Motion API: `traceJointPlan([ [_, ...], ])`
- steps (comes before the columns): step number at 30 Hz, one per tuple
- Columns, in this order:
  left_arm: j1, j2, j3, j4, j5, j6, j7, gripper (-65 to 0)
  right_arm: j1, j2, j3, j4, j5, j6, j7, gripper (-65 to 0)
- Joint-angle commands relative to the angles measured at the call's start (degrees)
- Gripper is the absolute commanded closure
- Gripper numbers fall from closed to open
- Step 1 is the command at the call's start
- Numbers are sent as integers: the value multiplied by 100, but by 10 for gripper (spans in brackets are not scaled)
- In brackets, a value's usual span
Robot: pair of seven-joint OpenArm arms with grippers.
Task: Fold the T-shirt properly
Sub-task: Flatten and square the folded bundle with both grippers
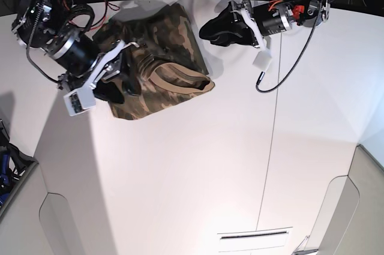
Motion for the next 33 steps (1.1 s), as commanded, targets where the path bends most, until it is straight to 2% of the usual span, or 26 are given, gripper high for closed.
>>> traceJointPlan([
  [1, -9, -15, -50, 85, -162, -56, -57, -346, 44, 90, 140, 22, 122, -2, 210, -182],
  [4, -7, -15, -66, 85, -162, -56, -57, -346, 44, 223, 485, -238, 122, -2, 389, 0],
  [7, -9, -15, -66, 85, -164, -56, -63, -346, 39, 240, 597, -656, 133, 0, 380, 0],
  [10, -11, -15, -66, 85, -166, -56, -105, -346, 42, 240, 544, -1259, 629, 31, 203, 0],
  [13, -26, -15, -68, 85, -164, -56, -107, -346, 26, 238, 291, -1812, 1110, 116, -20, 0],
  [16, -24, -15, -144, 92, -164, -56, -107, -346, -157, 240, -210, -1985, 1314, 223, -37, 0],
  [25, -24, -15, -1163, 162, -667, -56, -22, -346, -289, 234, -2079, -1978, 1270, 258, 35, 0],
  [31, -2, -17, -1523, 538, -1019, -56, 221, -337, 55, 210, -2109, -1978, 1038, 229, 181, 0],
  [33, 42, -15, -1491, 688, -1023, -56, 245, -280, 238, 210, -1954, -1978, 992, 212, 184, 0],
])
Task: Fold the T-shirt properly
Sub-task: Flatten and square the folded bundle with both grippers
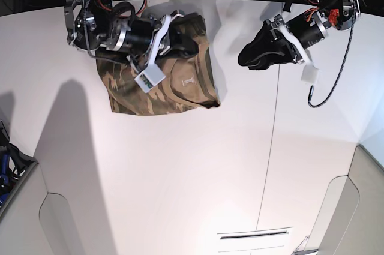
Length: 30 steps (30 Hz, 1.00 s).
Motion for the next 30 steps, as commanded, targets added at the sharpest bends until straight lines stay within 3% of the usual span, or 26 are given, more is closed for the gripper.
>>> traceJointPlan([
  [1, 35, -33, 31, 179, -162, -56, -26, -244, 120, -13, 103, 98, 87, 17, 125, 0],
  [5, 105, -33, 374, 407, -160, -56, 131, -126, 452, -13, 647, 98, -31, 17, 260, 0],
  [9, 105, -28, 1054, 420, -37, -56, 160, -59, 739, -11, 1292, 92, -702, -2, 758, 0],
  [14, 103, -15, 2127, 369, 310, -56, 4, -58, 866, 13, 1919, 26, -1163, -46, 1211, 0],
  [19, 92, -11, 2876, 146, 984, -56, -667, -58, 977, 120, 2000, -557, -1158, -44, 1233, 0],
  [22, 63, 17, 3095, -57, 1340, -56, -896, -58, 1095, 166, 1993, -1169, -1154, -44, 1360, 0],
  [30, 48, 94, 3147, -511, 1421, -56, -966, -58, 1287, 177, 1840, -2374, -872, -42, 1445, 0],
])
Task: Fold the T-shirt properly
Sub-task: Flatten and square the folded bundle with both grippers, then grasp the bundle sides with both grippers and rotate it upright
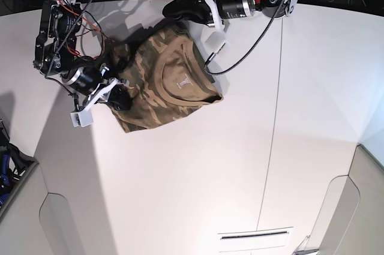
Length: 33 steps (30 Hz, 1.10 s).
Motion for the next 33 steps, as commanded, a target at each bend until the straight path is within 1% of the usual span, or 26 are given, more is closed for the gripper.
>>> traceJointPlan([
  [1, -28, 0, 0, 22, 0, -56, -125, -58, 42, 13, -66, 4, -50, -2, -103, 0],
  [5, -197, 0, -2, -140, 435, -56, -330, -58, 28, 15, -98, 2, -48, -2, -175, 0],
  [9, -439, 0, -149, -173, 560, -56, -334, -58, 22, 13, -98, 4, -7, -2, -597, 0],
  [11, -566, 0, -341, -175, 603, -56, -334, -58, -37, 15, -98, 17, 205, -2, -796, 0],
  [16, -914, 0, -1023, -175, 844, -56, -350, -58, -389, 9, -98, 201, 951, 4, -828, 0],
  [21, -1174, -42, -1668, -175, 1001, -56, -372, -58, -699, 13, -92, 597, 1093, 17, -835, 0],
  [24, -1180, -168, -1989, -175, 876, -56, -343, -58, -717, 13, -44, 916, 1093, 15, -833, 0],
  [29, -1062, -501, -2575, -46, 50, -56, -199, -58, -667, 13, -7, 1539, 1054, 17, -809, 0],
  [31, -944, -522, -2809, 151, -323, -56, 42, -58, -579, 13, -9, 1652, 911, 17, -802, 0],
  [33, -785, -525, -2881, 391, -686, -56, 334, -58, -428, 13, -9, 1648, 651, 17, -710, 0],
])
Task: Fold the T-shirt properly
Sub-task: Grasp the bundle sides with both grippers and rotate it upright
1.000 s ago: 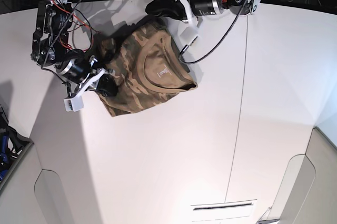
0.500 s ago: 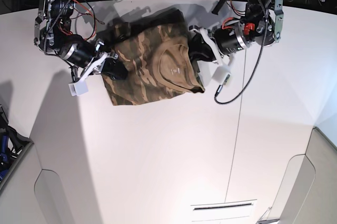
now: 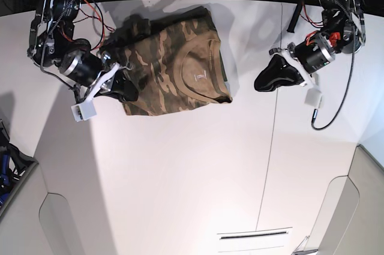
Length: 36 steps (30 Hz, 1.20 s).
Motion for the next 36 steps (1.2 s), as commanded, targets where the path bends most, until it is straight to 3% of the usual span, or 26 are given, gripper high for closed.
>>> traceJointPlan([
  [1, 66, -17, 11, 221, -260, -54, 26, -58, 164, 17, 15, 79, 2, 20, 245, 0],
  [5, 452, 9, 358, 483, -404, -54, 63, -58, 487, 17, 15, -76, -442, 13, 595, 0],
  [11, 634, 48, 1478, 463, -317, -54, -4, -58, 1008, 17, -42, -866, -518, 15, 671, 0],
  [17, 634, 48, 2352, 267, 826, -54, -739, -58, 1384, 17, -76, -1840, -636, 17, 802, 0],
  [25, 487, 46, 2470, -433, 1674, -54, -1147, -58, 1423, 20, -76, -2074, -632, 20, 798, 0],
  [36, -350, 42, 2470, -1123, 2671, -54, -1211, -58, 1425, 17, -76, -2072, -422, 20, 780, 0],
])
